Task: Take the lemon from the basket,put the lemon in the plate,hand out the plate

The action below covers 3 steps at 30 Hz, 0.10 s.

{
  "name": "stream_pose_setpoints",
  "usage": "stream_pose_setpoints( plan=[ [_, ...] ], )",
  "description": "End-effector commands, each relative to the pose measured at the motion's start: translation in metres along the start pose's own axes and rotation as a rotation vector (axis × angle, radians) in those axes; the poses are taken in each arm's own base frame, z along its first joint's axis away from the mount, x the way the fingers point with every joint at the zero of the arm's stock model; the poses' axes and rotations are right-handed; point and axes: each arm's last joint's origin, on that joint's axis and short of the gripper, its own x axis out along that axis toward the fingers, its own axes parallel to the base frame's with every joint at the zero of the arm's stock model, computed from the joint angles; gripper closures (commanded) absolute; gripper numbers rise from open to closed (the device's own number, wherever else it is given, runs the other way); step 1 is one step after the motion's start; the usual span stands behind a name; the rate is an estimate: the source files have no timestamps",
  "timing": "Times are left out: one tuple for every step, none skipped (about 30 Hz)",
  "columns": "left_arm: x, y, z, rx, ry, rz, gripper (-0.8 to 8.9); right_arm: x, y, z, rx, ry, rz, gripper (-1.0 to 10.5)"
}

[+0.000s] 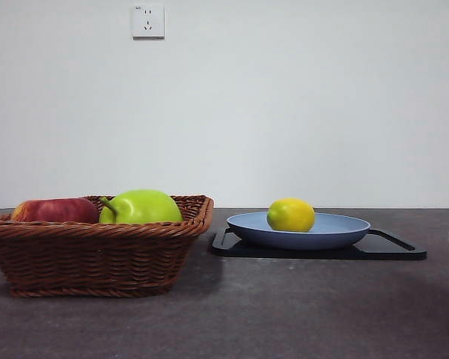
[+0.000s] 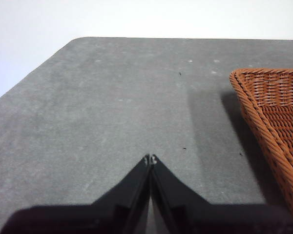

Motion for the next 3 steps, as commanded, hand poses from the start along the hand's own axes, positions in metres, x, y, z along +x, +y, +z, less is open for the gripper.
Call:
stream_pose_setpoints(
  plan=[
    [0.001, 0.0004, -0.0026, -0.01, 0.001, 0.004, 8.05, 0.0003, -0.0001, -0.0026, 0.011, 0.014, -0.002, 9.4],
    [0.001, 0.0004, -0.0026, -0.01, 0.001, 0.005, 8.05, 0.0003, -0.0001, -0.0026, 0.011, 0.014, -0.002, 9.4],
    [0.001, 0.0004, -0.0026, -0.01, 0.001, 0.005, 8.05, 0.0003, -0.0001, -0.0026, 0.011, 0.014, -0.002, 9.4]
  ],
)
